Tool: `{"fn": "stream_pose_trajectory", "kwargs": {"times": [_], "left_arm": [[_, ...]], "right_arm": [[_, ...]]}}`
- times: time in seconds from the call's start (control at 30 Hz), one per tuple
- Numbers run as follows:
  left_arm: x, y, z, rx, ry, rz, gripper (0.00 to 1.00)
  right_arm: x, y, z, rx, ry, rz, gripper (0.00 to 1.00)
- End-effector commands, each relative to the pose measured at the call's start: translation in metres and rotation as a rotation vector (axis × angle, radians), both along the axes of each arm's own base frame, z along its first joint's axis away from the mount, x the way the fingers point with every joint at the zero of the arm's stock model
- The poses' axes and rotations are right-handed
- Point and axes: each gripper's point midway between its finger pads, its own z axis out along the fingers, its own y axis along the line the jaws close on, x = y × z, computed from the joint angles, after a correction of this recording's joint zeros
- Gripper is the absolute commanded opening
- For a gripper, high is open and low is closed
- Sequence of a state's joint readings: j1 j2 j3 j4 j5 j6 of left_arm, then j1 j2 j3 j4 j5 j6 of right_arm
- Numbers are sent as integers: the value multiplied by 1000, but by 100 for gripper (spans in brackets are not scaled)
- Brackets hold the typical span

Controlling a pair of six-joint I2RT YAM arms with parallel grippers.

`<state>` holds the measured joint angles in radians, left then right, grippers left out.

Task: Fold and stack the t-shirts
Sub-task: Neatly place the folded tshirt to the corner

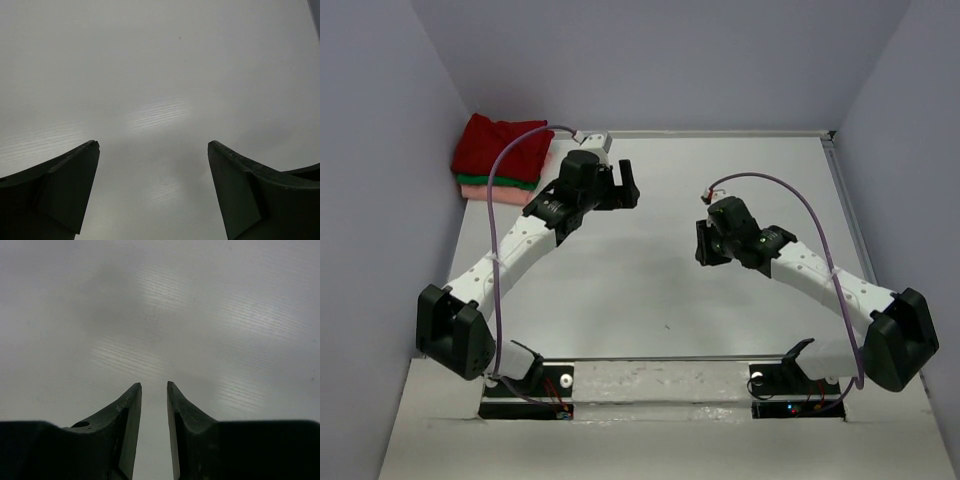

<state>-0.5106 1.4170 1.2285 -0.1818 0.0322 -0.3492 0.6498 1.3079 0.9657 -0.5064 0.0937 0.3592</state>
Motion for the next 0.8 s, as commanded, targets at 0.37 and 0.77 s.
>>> {"fn": "stream_pose_trajectory", "kwargs": {"times": [0.37,0.77], "left_arm": [[-32,108,31,116,-261,395,99],[-35,148,62,189,-365,573,99]], "right_arm": [[32,-11,29,-44,-207,-64,34],[43,-21,53,-22,-321,-139,40]]}}
